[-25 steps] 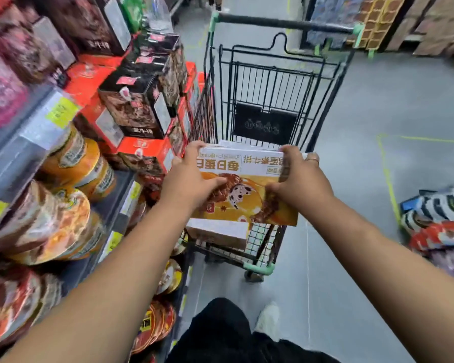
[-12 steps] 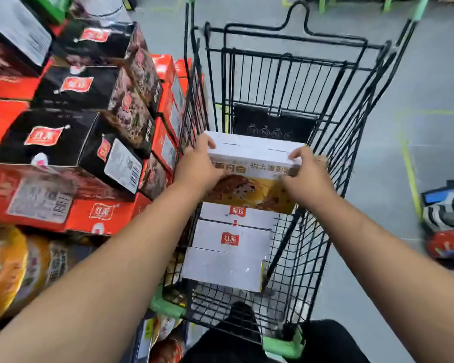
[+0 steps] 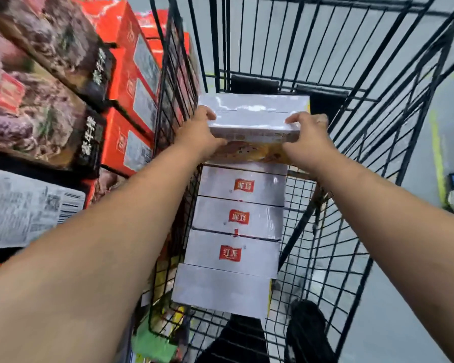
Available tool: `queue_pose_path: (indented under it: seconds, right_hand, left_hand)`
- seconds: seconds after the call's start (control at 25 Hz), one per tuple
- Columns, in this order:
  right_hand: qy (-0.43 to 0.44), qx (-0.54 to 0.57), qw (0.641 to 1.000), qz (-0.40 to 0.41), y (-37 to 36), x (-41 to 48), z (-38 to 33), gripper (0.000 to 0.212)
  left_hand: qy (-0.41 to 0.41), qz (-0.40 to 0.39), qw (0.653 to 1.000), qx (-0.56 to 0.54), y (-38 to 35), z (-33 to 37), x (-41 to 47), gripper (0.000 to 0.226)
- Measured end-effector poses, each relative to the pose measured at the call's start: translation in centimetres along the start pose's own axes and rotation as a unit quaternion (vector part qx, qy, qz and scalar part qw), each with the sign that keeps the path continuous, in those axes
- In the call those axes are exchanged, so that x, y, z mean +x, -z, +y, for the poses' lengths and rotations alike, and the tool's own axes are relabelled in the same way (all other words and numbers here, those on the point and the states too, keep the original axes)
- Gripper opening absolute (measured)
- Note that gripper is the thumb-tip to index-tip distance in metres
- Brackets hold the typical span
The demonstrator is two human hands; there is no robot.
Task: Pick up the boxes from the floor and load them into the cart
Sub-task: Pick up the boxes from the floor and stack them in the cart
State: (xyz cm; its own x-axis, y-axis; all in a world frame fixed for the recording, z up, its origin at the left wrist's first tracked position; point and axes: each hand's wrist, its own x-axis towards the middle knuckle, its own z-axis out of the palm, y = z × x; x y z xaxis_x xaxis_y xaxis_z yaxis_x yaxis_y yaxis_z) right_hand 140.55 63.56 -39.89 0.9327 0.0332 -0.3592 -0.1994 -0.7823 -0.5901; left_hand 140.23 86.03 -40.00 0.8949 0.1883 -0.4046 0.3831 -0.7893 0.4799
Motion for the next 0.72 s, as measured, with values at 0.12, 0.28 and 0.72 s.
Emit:
queue_pose_path:
  seconds: [0.12, 0.28, 0.72]
  right_hand:
    - [0.013, -0.022, 0.999, -0.048, -0.8, 0.5, 1.5, 0.067]
    - [0.016, -0.039, 0.996, -0.084, -1.0, -0.1, 2.1, 0.076]
    - [-0.01, -0.001, 1.0, -0.016, 3.4, -7.5, 1.5, 0.088]
  left_hand:
    - [-0.002, -0.034, 0.999, -0.029, -1.5, -0.5, 0.8, 0.073]
    - [0.002, -0.04, 0.998, -0.044, -2.0, -0.7, 0.2, 0.078]
    - [-0.106, -0.022, 0.993, 0.057, -0.4, 5.3, -6.5, 0.086]
